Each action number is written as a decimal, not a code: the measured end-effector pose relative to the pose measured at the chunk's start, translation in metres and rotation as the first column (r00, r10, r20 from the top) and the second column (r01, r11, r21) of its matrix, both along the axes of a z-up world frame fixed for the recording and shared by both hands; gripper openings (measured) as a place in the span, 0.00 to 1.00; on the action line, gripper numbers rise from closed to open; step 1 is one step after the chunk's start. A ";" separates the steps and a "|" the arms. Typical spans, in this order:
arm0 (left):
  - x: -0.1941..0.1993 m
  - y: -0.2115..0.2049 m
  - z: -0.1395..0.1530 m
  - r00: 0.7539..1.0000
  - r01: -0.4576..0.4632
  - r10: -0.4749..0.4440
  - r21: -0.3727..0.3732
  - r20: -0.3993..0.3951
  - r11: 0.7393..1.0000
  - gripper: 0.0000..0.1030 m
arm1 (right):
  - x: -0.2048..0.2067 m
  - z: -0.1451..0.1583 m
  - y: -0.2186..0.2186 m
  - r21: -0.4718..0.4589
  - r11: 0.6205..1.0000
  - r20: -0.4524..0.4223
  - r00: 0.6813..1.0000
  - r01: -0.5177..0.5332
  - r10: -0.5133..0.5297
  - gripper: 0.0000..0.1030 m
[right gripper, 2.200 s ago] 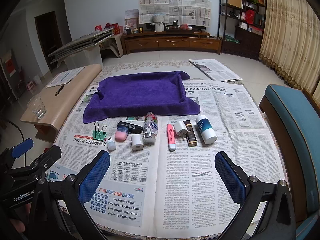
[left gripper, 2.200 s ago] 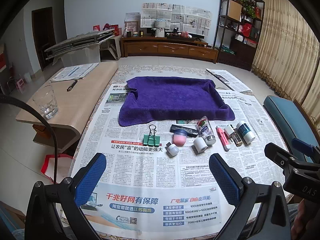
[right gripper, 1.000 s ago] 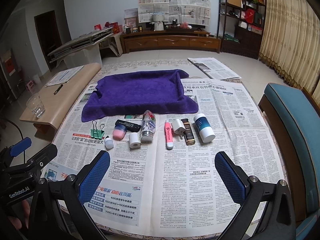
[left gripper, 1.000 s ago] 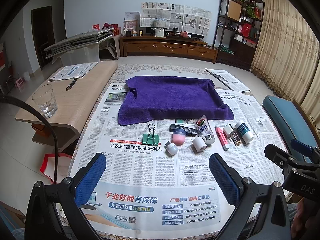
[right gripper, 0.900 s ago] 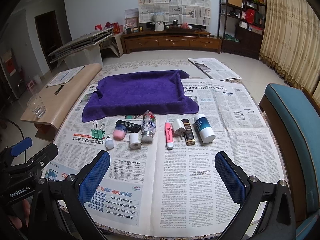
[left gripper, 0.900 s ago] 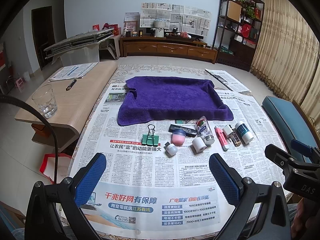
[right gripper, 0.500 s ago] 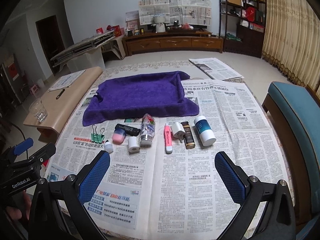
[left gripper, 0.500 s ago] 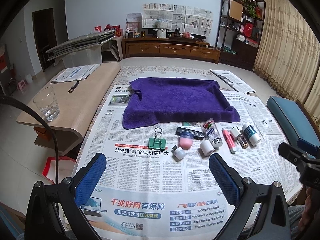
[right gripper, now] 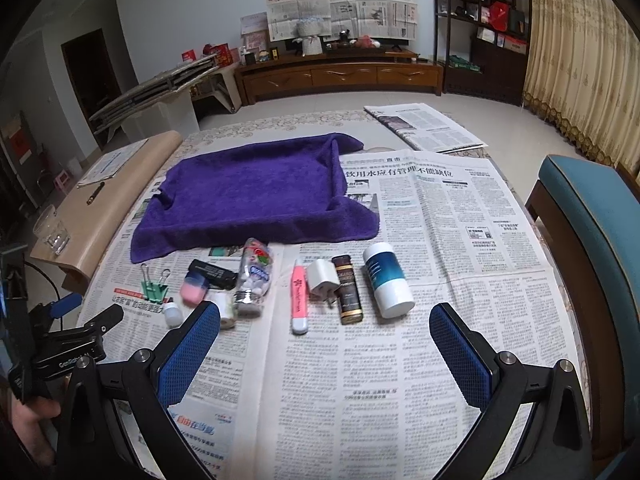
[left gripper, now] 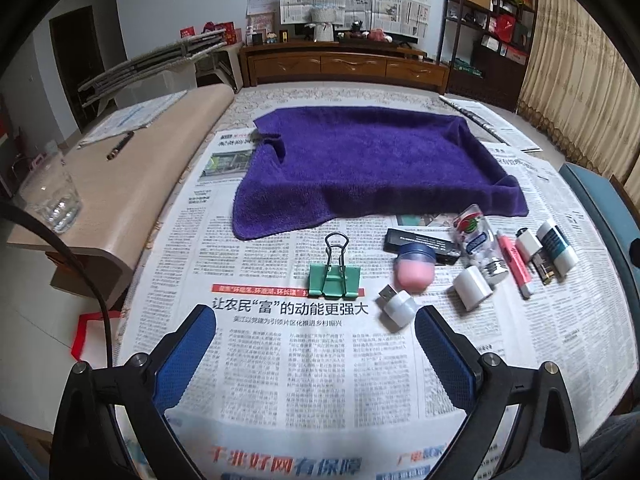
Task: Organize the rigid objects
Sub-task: 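Grasp the green binder clip with the left tool while the right tool grasps the white-blue Vaseline bottle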
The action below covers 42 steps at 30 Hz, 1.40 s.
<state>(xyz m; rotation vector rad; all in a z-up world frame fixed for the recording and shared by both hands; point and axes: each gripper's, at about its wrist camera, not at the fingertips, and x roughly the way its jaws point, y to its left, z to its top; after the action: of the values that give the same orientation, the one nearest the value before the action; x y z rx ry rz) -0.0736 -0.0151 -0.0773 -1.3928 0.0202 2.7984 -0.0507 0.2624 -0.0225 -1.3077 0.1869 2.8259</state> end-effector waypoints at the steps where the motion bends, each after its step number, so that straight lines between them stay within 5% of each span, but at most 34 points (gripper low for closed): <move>1: -0.005 0.000 -0.005 1.000 0.001 -0.001 0.001 0.005 1.000 0.97 | -0.005 -0.001 0.003 0.001 1.000 0.005 1.000 0.000 0.000 1.00; 5: -0.028 0.001 -0.030 0.999 0.006 -0.005 -0.018 0.047 1.000 0.94 | -0.020 -0.010 0.017 0.005 1.000 0.018 1.000 0.012 -0.012 1.00; 8: -0.041 0.003 -0.051 0.996 0.011 -0.007 -0.039 0.087 0.999 0.80 | -0.028 -0.021 0.026 -0.007 1.000 0.024 0.999 0.026 -0.026 1.00; 11: -0.048 0.005 -0.063 0.996 0.018 -0.015 -0.037 0.092 0.999 0.80 | -0.032 -0.033 0.038 -0.033 0.998 0.016 0.999 0.048 -0.047 1.00; 17: -0.049 0.007 -0.065 0.998 0.026 -0.026 0.009 0.051 1.000 0.77 | -0.040 -0.063 0.060 -0.057 0.995 0.056 0.995 0.080 -0.076 1.00; 22: -0.047 0.004 -0.063 1.000 0.019 -0.020 0.012 0.018 1.000 0.61 | -0.039 -0.077 0.068 -0.049 0.994 0.079 0.993 0.097 -0.093 1.00; 26: -0.047 0.002 -0.061 0.999 0.039 -0.039 0.015 -0.001 0.999 0.38 | -0.038 -0.078 0.068 -0.037 0.996 0.068 0.994 0.085 -0.083 1.00; 32: -0.047 0.000 -0.061 0.999 0.047 -0.047 0.031 -0.007 0.998 0.38 | -0.043 -0.082 0.061 0.045 0.998 0.051 0.998 0.031 -0.033 0.99; 35: -0.048 0.000 -0.061 0.999 0.051 -0.051 0.035 -0.004 0.998 0.38 | -0.056 -0.088 0.057 0.079 0.997 0.066 0.998 -0.002 -0.004 0.93; 42: -0.051 0.000 -0.061 0.998 0.061 -0.061 0.030 0.003 0.998 0.38 | -0.082 -0.106 0.059 0.093 0.995 0.137 0.990 -0.044 0.031 0.61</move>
<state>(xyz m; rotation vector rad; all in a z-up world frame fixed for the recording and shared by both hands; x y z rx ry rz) -0.1243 -0.0146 -0.1380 -1.3669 0.0196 2.7355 -0.1328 0.3212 -0.1286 -1.4892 0.0240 2.7244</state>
